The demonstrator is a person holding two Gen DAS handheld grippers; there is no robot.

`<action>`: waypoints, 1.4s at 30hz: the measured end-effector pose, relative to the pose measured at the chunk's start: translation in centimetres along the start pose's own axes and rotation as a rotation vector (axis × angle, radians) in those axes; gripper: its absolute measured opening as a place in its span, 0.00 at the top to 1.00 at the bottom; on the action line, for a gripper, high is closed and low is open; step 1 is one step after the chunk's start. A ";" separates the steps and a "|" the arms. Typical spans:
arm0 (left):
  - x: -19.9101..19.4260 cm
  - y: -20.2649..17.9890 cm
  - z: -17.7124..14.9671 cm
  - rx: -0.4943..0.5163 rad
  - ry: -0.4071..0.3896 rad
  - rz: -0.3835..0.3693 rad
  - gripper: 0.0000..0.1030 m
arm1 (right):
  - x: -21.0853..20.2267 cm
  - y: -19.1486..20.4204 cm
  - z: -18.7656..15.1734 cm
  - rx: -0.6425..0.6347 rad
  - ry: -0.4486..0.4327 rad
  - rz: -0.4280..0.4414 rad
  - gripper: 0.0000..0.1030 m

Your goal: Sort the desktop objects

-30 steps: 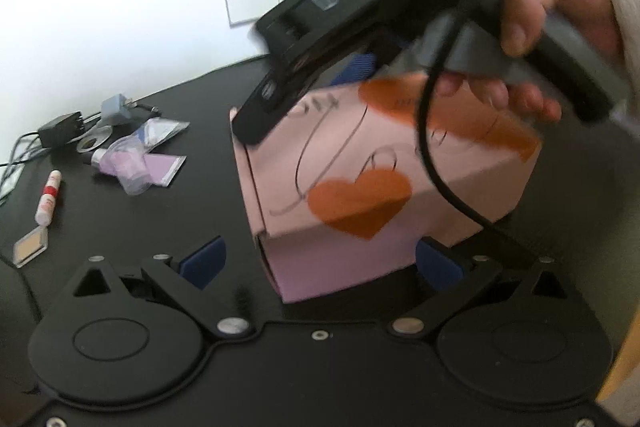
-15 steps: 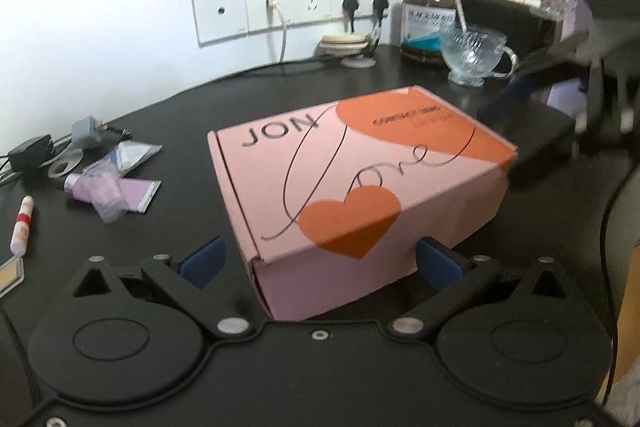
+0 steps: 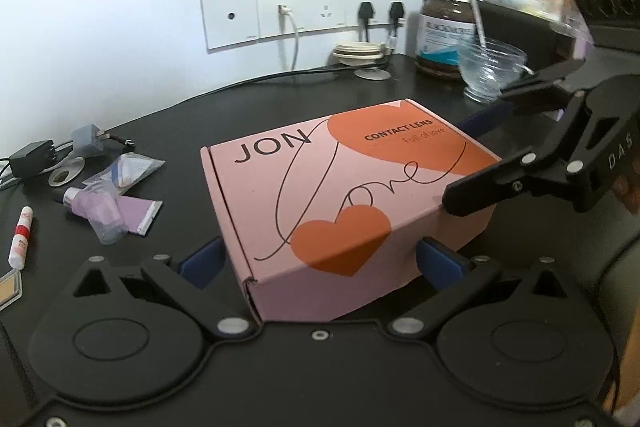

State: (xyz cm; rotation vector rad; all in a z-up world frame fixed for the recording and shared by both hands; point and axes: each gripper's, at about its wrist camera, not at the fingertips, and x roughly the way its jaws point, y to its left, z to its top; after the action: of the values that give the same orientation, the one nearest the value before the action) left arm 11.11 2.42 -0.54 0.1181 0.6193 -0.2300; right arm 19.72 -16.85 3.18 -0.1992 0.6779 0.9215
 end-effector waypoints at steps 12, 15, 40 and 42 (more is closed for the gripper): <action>6.7 2.3 5.2 -0.020 0.019 0.081 0.00 | 3.7 -4.7 3.1 0.050 -0.048 -0.013 0.10; 8.6 3.1 6.6 -0.017 0.027 0.114 0.00 | 5.0 -6.2 4.4 0.045 -0.057 -0.017 0.11; 17.1 7.6 12.4 -0.053 0.076 0.335 0.00 | 13.8 -11.6 13.3 -0.084 -0.115 -0.117 0.11; 17.1 7.9 12.4 -0.056 0.070 0.330 0.00 | 14.1 -11.7 13.8 -0.125 -0.112 -0.119 0.09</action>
State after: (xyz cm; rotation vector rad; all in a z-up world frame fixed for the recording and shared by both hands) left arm 33.57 4.81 -0.22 0.1731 0.6648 0.1112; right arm 41.10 -8.49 3.81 -0.2936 0.5002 0.8543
